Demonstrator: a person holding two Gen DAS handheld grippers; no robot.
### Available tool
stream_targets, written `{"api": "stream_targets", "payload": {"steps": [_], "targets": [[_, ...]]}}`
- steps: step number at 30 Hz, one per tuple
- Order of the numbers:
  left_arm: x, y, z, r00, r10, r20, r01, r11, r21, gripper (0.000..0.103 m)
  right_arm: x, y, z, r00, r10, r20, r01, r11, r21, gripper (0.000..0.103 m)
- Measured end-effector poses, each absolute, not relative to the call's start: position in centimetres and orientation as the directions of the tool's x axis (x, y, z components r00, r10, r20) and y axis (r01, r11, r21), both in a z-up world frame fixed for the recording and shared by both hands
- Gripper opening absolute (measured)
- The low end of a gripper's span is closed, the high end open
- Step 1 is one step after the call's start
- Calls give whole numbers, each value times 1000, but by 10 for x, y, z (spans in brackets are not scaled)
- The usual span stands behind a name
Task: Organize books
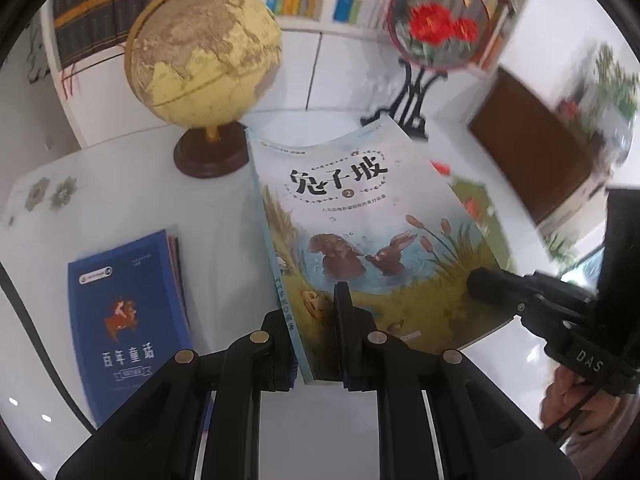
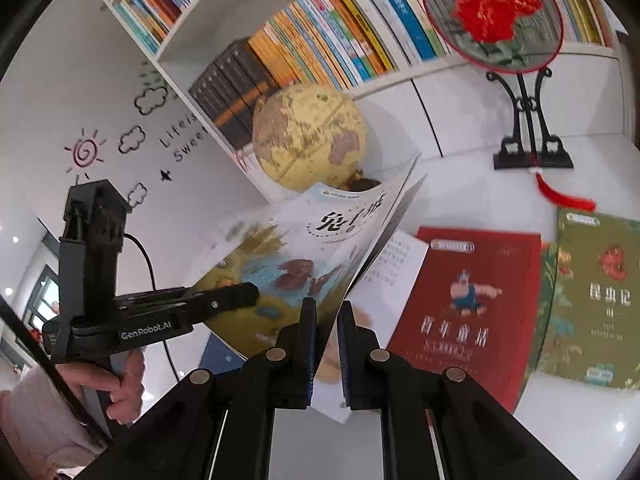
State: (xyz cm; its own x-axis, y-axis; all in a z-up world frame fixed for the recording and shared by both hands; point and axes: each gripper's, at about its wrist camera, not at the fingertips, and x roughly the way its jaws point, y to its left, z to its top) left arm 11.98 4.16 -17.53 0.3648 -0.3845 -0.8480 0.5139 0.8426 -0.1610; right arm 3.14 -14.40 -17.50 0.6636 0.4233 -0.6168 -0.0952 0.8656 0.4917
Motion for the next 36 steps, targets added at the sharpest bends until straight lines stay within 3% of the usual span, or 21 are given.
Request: {"api": "stream_targets", "payload": {"steps": [3, 10, 20, 26, 36], "targets": [[112, 43, -184, 353, -384, -853, 510, 843, -169, 12, 30, -131, -185, 635, 408, -656, -88, 882, 463, 9], [114, 66, -169, 401, -394, -827, 484, 857, -174, 12, 29, -118, -173, 657, 395, -642, -122, 896, 428, 9], [122, 166, -164, 479, -327, -815, 346, 923, -166, 12, 64, -29, -147, 644, 452, -617, -284, 891, 355, 9], [125, 229, -196, 462, -289, -839, 254, 949, -187, 12, 85, 44, -171, 578, 494, -650, -351, 869, 348, 10], [129, 269, -240, 398, -292, -870, 216, 951, -220, 13, 99, 90, -223, 501, 482, -719, -283, 876, 390, 10]]}}
